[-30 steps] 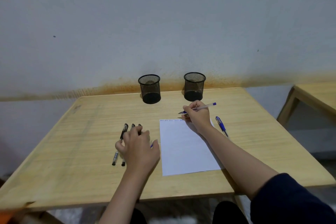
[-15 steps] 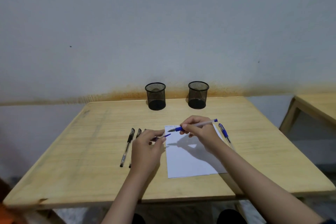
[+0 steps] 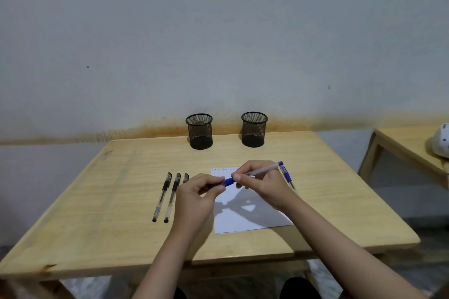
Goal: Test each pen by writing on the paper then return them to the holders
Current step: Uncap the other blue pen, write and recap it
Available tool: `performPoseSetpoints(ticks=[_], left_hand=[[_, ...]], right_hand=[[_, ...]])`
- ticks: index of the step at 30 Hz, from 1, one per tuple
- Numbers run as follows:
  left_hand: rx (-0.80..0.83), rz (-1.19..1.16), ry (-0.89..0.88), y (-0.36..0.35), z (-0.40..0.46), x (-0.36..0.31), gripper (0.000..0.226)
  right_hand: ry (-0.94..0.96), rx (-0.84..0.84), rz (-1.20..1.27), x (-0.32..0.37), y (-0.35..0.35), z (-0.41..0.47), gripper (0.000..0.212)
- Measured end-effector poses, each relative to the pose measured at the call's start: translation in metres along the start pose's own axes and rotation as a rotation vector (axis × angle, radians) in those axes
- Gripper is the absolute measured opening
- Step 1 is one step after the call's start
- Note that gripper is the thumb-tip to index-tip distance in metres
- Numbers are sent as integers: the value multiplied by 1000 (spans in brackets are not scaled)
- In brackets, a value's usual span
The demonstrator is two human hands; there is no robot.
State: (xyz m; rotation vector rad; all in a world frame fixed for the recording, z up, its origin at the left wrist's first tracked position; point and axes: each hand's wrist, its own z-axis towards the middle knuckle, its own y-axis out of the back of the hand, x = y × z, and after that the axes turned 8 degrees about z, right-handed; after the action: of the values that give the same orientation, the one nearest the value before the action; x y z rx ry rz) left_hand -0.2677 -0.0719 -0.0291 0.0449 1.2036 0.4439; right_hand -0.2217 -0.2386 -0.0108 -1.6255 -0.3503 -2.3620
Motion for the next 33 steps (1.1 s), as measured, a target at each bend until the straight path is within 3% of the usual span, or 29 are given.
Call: performPoseSetpoints(ticks=[11, 13, 17, 20, 23, 28, 33], left_hand=[[25, -118, -138, -1, 6, -6, 46], [27, -59, -172, 1, 14, -2, 44], [70, 106, -264, 3, 23, 2, 30], [129, 146, -283, -1, 23, 5, 28], [161, 263, -231, -5, 23, 13, 34], [62, 541, -65, 6, 22, 33, 47], [-5, 877, 204, 27, 33, 57, 61]], right_hand=[[82, 111, 38, 26, 0, -8, 11], [-7, 188, 29, 26, 11, -7, 20], [-350, 249, 314, 21, 24, -12, 26], [-425, 145, 241, 13, 21, -14, 20], [-454, -96, 146, 7, 22, -16, 20], [-301, -487, -194, -7, 59, -20, 5], [-339, -633, -443, -26, 100, -23, 10]])
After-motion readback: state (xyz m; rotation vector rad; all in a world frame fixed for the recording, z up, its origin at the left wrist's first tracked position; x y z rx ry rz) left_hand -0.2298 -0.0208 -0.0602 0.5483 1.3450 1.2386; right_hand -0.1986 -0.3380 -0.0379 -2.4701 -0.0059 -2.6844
